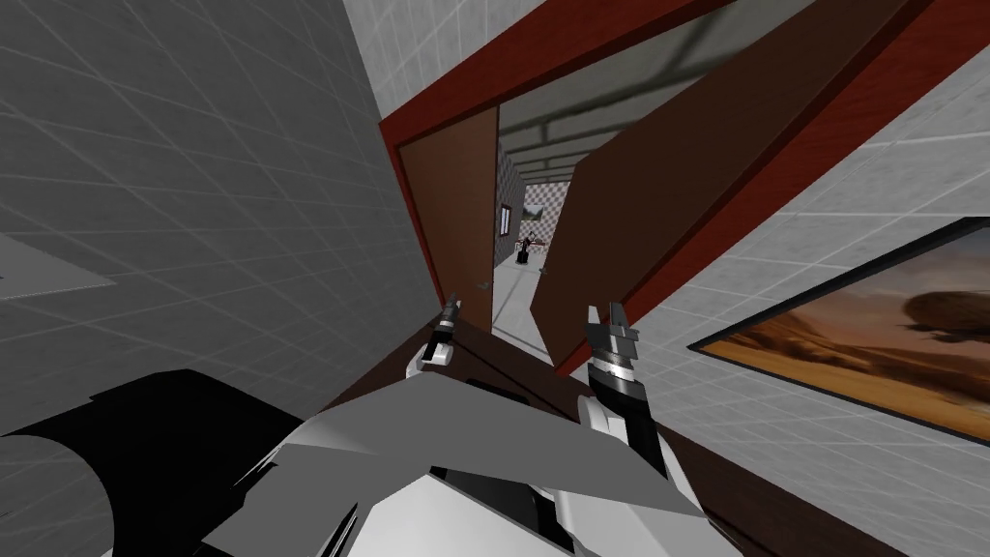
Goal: Push the door open
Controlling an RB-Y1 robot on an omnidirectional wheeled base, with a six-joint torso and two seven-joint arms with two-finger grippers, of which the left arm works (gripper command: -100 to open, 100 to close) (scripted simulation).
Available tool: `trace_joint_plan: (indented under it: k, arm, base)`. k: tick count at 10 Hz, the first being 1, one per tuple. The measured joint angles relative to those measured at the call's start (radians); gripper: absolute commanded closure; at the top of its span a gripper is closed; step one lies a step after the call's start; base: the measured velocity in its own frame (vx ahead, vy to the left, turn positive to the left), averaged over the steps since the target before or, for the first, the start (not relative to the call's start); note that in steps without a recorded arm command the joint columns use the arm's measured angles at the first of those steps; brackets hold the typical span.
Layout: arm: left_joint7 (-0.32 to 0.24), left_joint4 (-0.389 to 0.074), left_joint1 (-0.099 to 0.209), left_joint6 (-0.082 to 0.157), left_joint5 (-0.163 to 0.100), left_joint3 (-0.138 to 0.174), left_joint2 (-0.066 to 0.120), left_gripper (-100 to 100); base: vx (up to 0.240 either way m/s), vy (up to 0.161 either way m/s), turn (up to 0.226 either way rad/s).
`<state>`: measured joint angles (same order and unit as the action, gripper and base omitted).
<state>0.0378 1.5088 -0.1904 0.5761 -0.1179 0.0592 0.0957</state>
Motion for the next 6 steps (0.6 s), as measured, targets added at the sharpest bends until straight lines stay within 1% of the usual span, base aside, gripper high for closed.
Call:
trace_joint_plan:
  k: [2,3,4,5,6]
  arm:
    - [0.008,-0.057,0.022,0.010,0.002,-0.001,-0.008,-100]
    - [0.009,-0.087,0.036,0.014,0.000,0.001,-0.006,-100]
    - [0.010,-0.114,0.043,0.020,0.000,0.000,-0.008,-100]
    - [0.014,-0.139,0.051,0.026,0.001,-0.001,-0.013,-100]
    - [0.015,-0.152,0.055,0.029,0.000,-0.001,-0.012,-100]
  base:
    - [0.059,0.104,-0.144]
    - [0.075,0.101,-0.157]
    - [0.062,0.108,-0.132]
    - [0.032,0.072,-0.054]
    - [0.023,0.061,-0.091]
